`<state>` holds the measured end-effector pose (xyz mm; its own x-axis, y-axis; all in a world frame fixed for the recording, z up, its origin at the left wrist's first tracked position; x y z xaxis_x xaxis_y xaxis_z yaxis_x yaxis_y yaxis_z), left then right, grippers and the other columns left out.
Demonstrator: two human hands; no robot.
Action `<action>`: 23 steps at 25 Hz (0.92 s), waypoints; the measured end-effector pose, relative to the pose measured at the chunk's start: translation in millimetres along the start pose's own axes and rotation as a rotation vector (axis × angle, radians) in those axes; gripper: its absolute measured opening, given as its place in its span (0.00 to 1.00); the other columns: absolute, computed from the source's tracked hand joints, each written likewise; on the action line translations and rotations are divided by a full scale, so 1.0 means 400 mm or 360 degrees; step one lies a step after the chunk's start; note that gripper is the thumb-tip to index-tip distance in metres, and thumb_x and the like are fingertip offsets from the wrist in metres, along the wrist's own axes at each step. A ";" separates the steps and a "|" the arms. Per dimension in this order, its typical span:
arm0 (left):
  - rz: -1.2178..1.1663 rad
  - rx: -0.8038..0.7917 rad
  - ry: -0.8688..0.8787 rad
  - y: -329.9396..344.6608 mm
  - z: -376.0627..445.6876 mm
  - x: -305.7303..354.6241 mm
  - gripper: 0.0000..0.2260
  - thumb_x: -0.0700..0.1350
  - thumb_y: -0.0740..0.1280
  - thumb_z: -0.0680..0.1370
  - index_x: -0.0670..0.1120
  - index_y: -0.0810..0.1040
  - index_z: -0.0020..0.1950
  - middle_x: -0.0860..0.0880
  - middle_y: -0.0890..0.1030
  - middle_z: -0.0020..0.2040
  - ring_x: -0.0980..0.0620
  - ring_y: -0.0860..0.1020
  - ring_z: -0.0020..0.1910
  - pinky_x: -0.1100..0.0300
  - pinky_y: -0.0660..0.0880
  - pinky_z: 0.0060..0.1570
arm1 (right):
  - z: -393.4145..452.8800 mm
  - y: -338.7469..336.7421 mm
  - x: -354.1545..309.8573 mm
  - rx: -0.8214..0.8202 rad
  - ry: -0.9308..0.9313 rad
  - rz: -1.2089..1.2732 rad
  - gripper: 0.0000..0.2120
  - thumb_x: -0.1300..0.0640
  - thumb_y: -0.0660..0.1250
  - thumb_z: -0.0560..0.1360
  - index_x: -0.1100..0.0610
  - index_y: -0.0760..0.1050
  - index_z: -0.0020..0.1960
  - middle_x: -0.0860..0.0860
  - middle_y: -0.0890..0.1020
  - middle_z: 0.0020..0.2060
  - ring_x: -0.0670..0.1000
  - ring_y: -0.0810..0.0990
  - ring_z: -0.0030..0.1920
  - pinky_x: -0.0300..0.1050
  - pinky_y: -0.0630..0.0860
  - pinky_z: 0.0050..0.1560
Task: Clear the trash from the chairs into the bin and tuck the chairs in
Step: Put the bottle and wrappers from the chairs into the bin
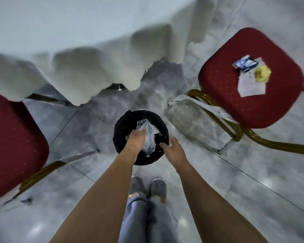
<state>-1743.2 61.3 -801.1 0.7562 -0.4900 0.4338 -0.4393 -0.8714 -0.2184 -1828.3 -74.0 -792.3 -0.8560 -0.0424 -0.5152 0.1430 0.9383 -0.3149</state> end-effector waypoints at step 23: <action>0.0537 -0.0107 0.0508 0.841 -0.008 0.788 0.29 0.56 0.64 0.78 0.48 0.63 0.76 0.40 0.68 0.72 0.41 0.69 0.69 0.49 0.68 0.69 | 0.283 -1.003 -0.156 0.0601 -0.0026 0.0214 0.38 0.45 0.68 0.76 0.54 0.55 0.79 0.58 0.63 0.75 0.59 0.66 0.73 0.50 0.66 0.68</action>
<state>-1654.2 -386.4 -735.1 0.3832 -0.7042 0.5977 -0.6735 -0.6558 -0.3410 -1776.0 -486.7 -724.3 -0.8098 0.0637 -0.5833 0.4281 0.7440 -0.5131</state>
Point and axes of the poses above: each hand's wrist, its own z-axis towards the middle knuckle, its own y-axis out of the palm, x = y × z, the point moved 5 cm from there along z, towards the middle knuckle
